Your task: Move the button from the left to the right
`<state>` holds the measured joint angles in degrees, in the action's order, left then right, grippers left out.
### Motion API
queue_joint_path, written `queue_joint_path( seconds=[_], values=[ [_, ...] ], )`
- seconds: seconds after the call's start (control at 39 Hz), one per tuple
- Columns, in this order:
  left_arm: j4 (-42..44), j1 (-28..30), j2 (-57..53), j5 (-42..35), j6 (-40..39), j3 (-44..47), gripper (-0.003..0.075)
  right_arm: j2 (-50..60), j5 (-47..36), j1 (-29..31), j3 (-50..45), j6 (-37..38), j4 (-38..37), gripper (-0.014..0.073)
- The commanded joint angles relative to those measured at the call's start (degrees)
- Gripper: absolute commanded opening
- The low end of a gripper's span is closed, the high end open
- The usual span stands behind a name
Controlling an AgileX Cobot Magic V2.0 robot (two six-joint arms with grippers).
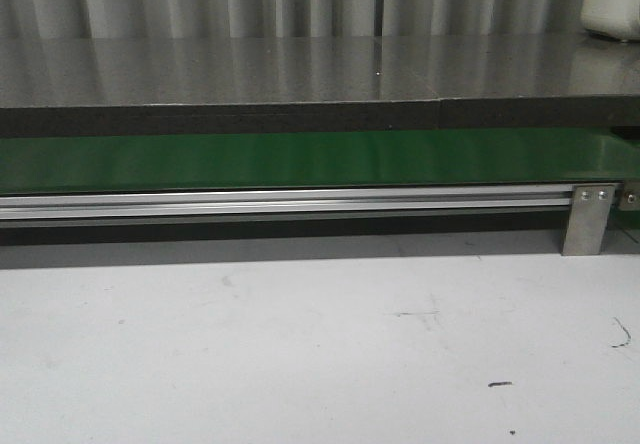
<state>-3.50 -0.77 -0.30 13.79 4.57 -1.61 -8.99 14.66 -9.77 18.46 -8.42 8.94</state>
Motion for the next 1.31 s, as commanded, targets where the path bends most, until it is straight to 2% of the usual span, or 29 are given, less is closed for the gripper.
queue_joint_path(
  seconds=[0.0,0.05,0.1,0.26,1.15,1.28],
  values=[
    [-0.01,-0.33,-1.09,-8.47,-0.81,2.14,-0.0021,-0.51,-4.88,0.07,1.5,-0.6,0.18,-0.0068],
    [-0.01,-0.33,-1.09,-10.54,-0.81,3.96,-0.0021,-0.51,-4.88,0.07,1.5,-0.6,0.18,-0.0068],
    [-0.01,-0.33,-1.09,-7.62,-0.81,3.56,-0.0021,-0.51,-4.88,0.07,1.5,-0.6,0.18,-0.0068],
    [-0.01,-0.33,-1.09,-10.53,-0.81,3.72,-0.0021,-0.51,-4.88,0.07,1.5,-0.6,0.18,-0.0068],
    [-0.01,-0.33,-1.09,-10.53,-0.81,3.72,-0.0021,-0.51,-4.88,0.07,1.5,-0.6,0.18,-0.0068],
    [-0.01,-0.33,-1.09,-10.53,-0.81,3.72,-0.0021,-0.51,-5.98,0.36,-1.52,-0.6,0.18,-0.0068]
  ],
)
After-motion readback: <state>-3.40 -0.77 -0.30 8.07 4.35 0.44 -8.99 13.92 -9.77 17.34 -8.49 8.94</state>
